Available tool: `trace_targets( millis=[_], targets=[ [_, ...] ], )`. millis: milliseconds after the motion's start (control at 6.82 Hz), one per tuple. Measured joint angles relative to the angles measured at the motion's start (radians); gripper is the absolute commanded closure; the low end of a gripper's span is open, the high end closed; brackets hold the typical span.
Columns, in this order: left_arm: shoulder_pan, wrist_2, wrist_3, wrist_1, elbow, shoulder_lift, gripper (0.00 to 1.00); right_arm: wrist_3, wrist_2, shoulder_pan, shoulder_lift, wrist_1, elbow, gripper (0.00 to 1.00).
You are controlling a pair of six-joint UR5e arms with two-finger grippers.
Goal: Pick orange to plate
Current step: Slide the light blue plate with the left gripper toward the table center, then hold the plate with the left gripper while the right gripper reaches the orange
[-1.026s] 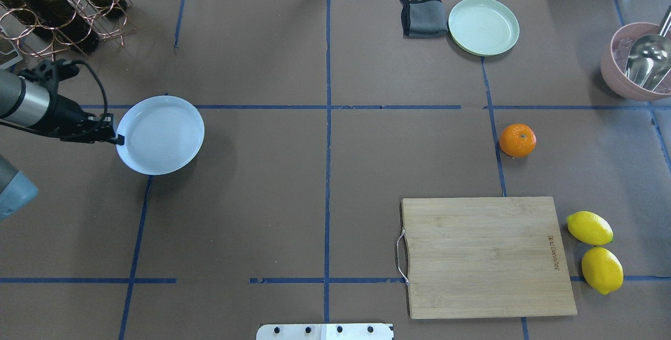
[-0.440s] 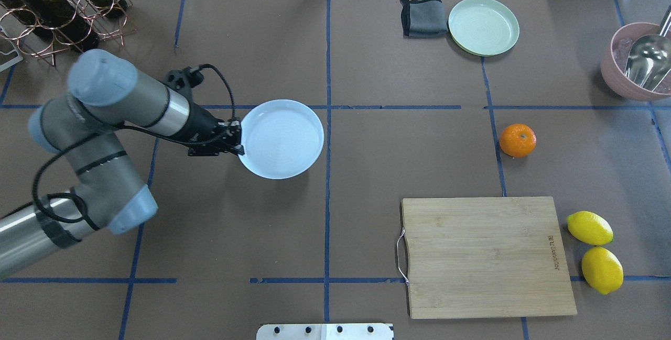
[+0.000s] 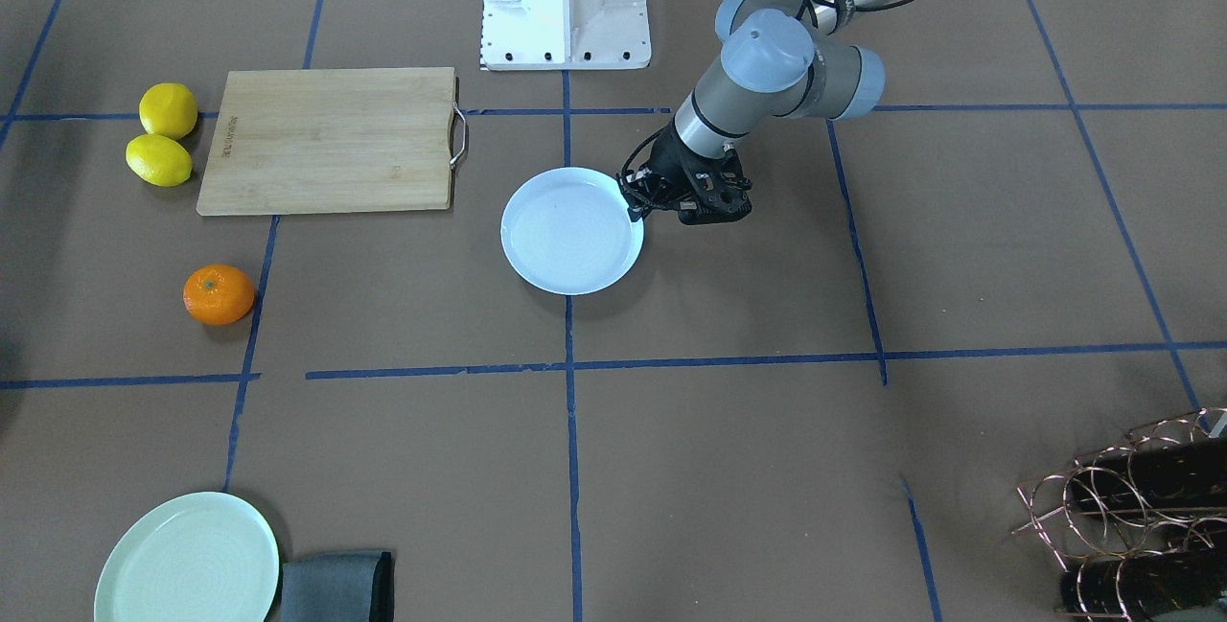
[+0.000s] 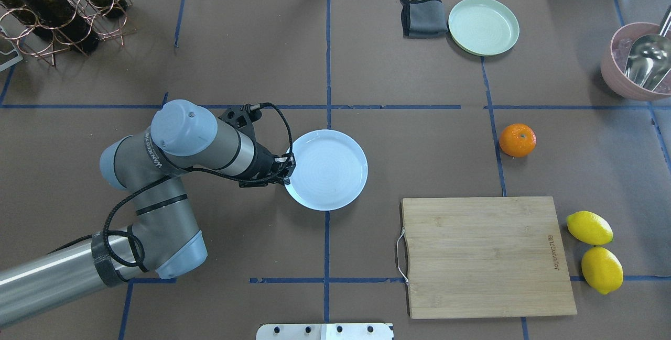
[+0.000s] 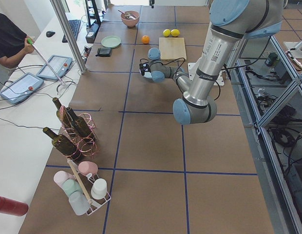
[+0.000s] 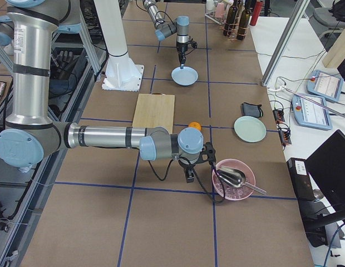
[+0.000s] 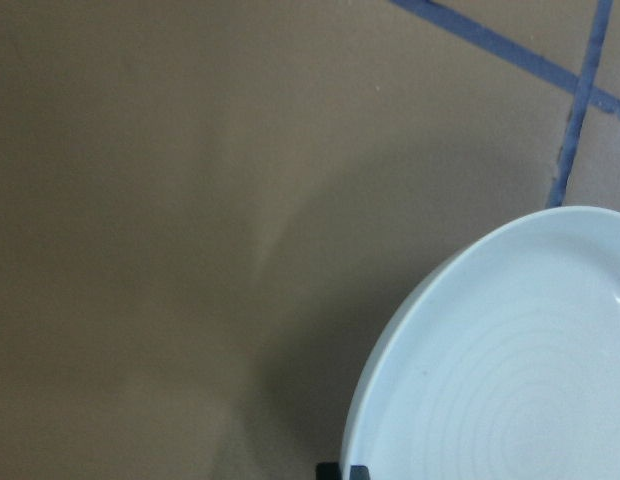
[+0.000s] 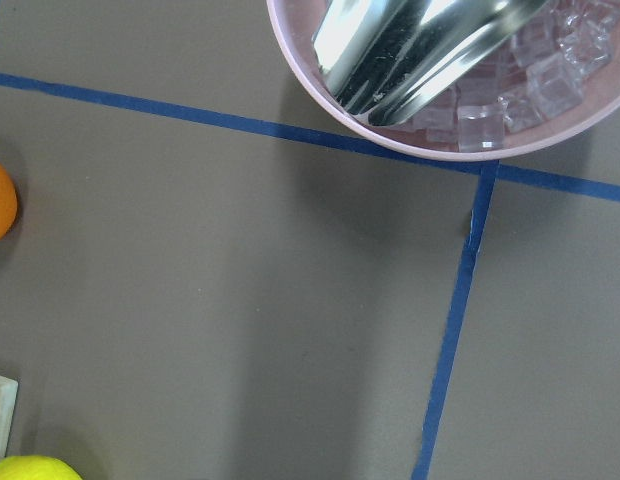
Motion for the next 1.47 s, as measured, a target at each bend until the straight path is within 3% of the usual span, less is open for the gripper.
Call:
trace_targets(
  millis=[147, 293, 440, 733, 879, 1172, 1466],
  targets=[
    [0.008, 0.006, 0.0, 0.002, 0.007, -0.003, 0.71, 0.0, 0.005, 0.0, -0.001, 0.0, 0.001, 0.0],
    [0.015, 0.008, 0.0, 0.001, 0.014, -0.005, 0.48, 0.001, 0.01, 0.0, -0.001, 0.001, 0.001, 0.0],
    [0.019, 0.008, 0.001, 0.0, 0.014, -0.005, 0.35, 0.003, 0.027, -0.002, 0.001, 0.001, 0.001, 0.0],
    [0.02, 0.007, 0.001, -0.003, -0.006, -0.005, 0.32, 0.097, 0.061, -0.04, 0.018, 0.026, 0.012, 0.0],
    [0.018, 0.007, 0.001, -0.004, -0.021, -0.005, 0.31, 0.247, 0.059, -0.095, 0.029, 0.113, 0.019, 0.0],
    [0.016, 0.007, 0.0, -0.003, -0.035, -0.004, 0.31, 0.632, -0.06, -0.291, 0.05, 0.403, 0.023, 0.0],
    [0.015, 0.007, -0.002, -0.003, -0.041, -0.004, 0.3, 0.901, -0.198, -0.47, 0.103, 0.514, 0.025, 0.0]
  ],
)
